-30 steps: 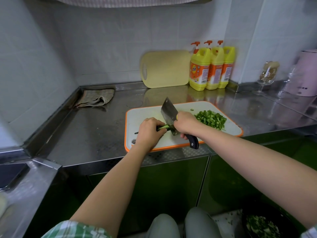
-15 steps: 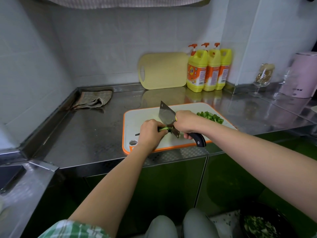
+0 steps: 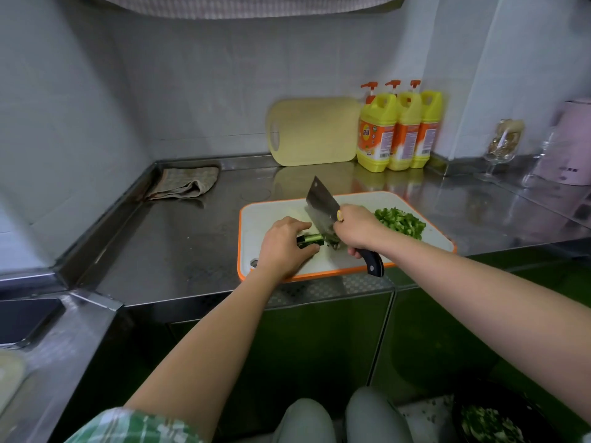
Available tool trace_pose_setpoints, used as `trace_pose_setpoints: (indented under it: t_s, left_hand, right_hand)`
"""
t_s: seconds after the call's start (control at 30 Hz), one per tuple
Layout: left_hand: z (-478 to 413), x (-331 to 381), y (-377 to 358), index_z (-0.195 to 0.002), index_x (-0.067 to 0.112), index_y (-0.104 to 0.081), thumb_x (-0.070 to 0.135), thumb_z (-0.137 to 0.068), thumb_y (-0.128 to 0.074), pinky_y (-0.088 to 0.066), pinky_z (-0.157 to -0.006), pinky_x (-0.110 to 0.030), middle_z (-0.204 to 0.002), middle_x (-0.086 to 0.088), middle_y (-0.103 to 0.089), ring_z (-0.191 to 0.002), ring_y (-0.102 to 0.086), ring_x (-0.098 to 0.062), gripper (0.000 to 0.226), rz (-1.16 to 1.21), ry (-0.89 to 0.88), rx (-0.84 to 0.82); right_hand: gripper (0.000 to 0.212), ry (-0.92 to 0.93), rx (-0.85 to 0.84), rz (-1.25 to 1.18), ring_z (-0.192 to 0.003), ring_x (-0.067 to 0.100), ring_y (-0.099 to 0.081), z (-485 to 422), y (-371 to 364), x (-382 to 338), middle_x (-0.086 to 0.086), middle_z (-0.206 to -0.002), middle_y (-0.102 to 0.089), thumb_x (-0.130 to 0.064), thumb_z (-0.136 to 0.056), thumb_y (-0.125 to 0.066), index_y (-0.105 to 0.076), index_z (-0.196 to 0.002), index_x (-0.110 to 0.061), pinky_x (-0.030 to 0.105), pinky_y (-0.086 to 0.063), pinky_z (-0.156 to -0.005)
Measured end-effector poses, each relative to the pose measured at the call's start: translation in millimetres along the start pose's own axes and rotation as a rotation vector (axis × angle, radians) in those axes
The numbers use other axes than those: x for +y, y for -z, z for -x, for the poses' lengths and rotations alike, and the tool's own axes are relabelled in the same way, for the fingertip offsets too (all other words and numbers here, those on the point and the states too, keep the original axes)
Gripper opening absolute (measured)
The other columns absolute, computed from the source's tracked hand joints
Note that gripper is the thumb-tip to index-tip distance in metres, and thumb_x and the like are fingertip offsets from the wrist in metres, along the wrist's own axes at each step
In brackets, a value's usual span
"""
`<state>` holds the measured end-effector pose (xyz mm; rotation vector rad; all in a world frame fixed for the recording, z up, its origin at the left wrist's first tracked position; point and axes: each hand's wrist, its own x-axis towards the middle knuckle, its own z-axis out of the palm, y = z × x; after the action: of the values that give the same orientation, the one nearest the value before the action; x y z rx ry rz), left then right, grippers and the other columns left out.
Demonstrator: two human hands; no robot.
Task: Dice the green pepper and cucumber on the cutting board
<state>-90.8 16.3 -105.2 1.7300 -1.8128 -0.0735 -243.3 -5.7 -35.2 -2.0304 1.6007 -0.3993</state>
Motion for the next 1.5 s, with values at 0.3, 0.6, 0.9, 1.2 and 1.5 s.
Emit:
trace_pose_setpoints:
  t_s: [0.3, 0.6, 0.9, 1.2, 1.5]
  left_hand:
    - [3.9, 0.0, 5.4, -0.111, 0.015, -0.073, 0.028, -0.089, -0.067, -0.041, -0.076, -0.03, -0.103, -0.007, -0.067, -0.098, -0.054, -0.024, 0.027, -0.006, 0.032, 0.016]
    - [2.0, -1.0, 2.9, -0.114, 0.02, -0.072, 0.029, -0.091, -0.064, -0.03, -0.071, -0.028, -0.097, -0.008, -0.06, -0.093, -0.048, -0.023, 0.026, -0.018, 0.024, -0.009]
    - [-3.2, 13.4, -5.0, -0.108, 0.016, -0.074, 0.029, -0.089, -0.067, -0.032, -0.07, -0.028, -0.098, -0.01, -0.062, -0.097, -0.054, -0.028, 0.024, -0.014, 0.037, -0.053]
    - [-0.7, 6.1, 0.9, -0.124, 0.018, -0.063, 0.054, -0.087, -0.059, -0.042, -0.091, -0.037, -0.116, -0.007, -0.054, -0.11, -0.047, -0.026, 0.052, -0.198, 0.096, -0.054]
    - [0.6, 5.7, -3.2, -0.116, 0.026, -0.069, 0.048, -0.09, -0.059, -0.038, -0.082, -0.034, -0.109, -0.004, -0.057, -0.103, -0.048, -0.023, 0.036, -0.162, 0.051, -0.02]
  right_hand:
    - [0.023, -0.012, -0.127, 0.138, -0.042, 0.023, -0.051, 18.1, 11.4, -13.1, 0.015, -0.053, -0.056, -0.003, -0.097, -0.036, -0.05, -0.11, 0.01, 0.025, -0.046, -0.043]
    - [0.019, -0.038, -0.084, 0.213, -0.044, 0.023, -0.054, 8.7, -11.5, -18.4, 0.016, -0.061, -0.058, -0.003, -0.098, -0.041, -0.052, -0.11, 0.006, 0.027, -0.048, -0.042]
    - [0.026, -0.049, -0.065, 0.118, -0.044, 0.026, -0.052, 3.6, 7.7, -1.2, 0.018, -0.056, -0.057, -0.002, -0.096, -0.035, -0.051, -0.113, 0.01, 0.028, -0.047, -0.044]
    - [0.023, -0.012, -0.104, 0.126, -0.043, 0.023, -0.051, 15.5, 19.5, -3.6, 0.016, -0.056, -0.057, -0.005, -0.097, -0.036, -0.049, -0.11, 0.007, 0.025, -0.046, -0.044]
    - [0.017, -0.051, -0.114, 0.207, -0.046, 0.025, -0.055, 12.7, -1.3, -13.6, 0.018, -0.06, -0.059, 0.002, -0.094, -0.043, -0.054, -0.104, 0.01, 0.032, -0.051, -0.05]
